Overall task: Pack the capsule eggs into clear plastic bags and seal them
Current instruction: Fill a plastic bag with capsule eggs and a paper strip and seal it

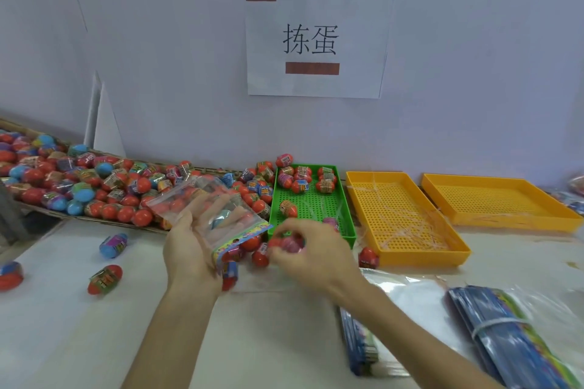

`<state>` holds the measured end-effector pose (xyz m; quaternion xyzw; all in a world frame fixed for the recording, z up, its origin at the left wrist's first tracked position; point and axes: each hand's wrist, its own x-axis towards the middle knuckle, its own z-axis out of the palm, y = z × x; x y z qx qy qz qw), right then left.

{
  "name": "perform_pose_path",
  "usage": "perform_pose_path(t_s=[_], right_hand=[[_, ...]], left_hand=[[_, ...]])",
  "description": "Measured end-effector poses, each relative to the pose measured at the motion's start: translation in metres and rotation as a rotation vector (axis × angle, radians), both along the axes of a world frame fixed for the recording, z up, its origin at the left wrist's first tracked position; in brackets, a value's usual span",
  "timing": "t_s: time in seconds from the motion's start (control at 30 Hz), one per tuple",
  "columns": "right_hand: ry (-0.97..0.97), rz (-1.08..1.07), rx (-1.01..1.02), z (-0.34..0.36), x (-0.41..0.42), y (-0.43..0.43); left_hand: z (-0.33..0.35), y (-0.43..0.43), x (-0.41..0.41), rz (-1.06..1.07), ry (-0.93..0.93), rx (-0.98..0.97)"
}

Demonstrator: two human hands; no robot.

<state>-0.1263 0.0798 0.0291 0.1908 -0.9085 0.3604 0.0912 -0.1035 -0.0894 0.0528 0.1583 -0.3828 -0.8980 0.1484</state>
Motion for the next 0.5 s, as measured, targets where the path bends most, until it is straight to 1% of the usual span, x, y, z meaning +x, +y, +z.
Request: perform_pose_path(t_s=[0.07,0.1,0.13,0.17,0.2,0.27,0.3,0.33,0.4,0.43,0.5], right_hand=[[0.036,-0.095,-0.201,0.014,-0.018,0.005],[0.094,-0.151,-0.259,0.022,-0.029,0.008],[0.142,-0.186,-0.271,0.028,-0.040,0.012],[0.145,-0.184,-0.247,0.034,-0.050,0.015],[0.089,-0.145,-0.183,0.039,-0.060,0.018],[-0.093,-0.078,0.124,0.044,-0.073,0.026],[-0.114,-0.088,0.241,0.045,-0.075,0.032],[-0.058,-0.107,0.267,0.044,-0.074,0.039],[0.151,-0.118,0.127,0.041,-0.059,0.055],[0.232,-0.096,0.122,0.037,-0.046,0.061],[0.284,-0.056,0.312,0.027,-0.022,0.073]], left_hand=[[-0.002,-0.001,-0.001,-0.002,0.001,-0.008],[-0.003,-0.001,-0.002,-0.003,0.002,-0.007],[-0.003,-0.001,-0.002,-0.007,0.001,-0.005],[-0.003,-0.001,-0.003,-0.011,-0.003,-0.007],[-0.003,-0.001,-0.003,-0.017,-0.005,-0.009],[-0.004,0.000,-0.003,-0.024,-0.004,-0.012],[-0.004,0.001,-0.002,-0.029,-0.001,-0.016],[-0.003,0.001,-0.002,-0.036,0.001,-0.021],[-0.002,0.002,-0.002,-0.036,-0.002,-0.028],[-0.002,0.001,-0.002,-0.034,-0.002,-0.030],[-0.003,0.000,-0.002,-0.036,0.000,-0.042]])
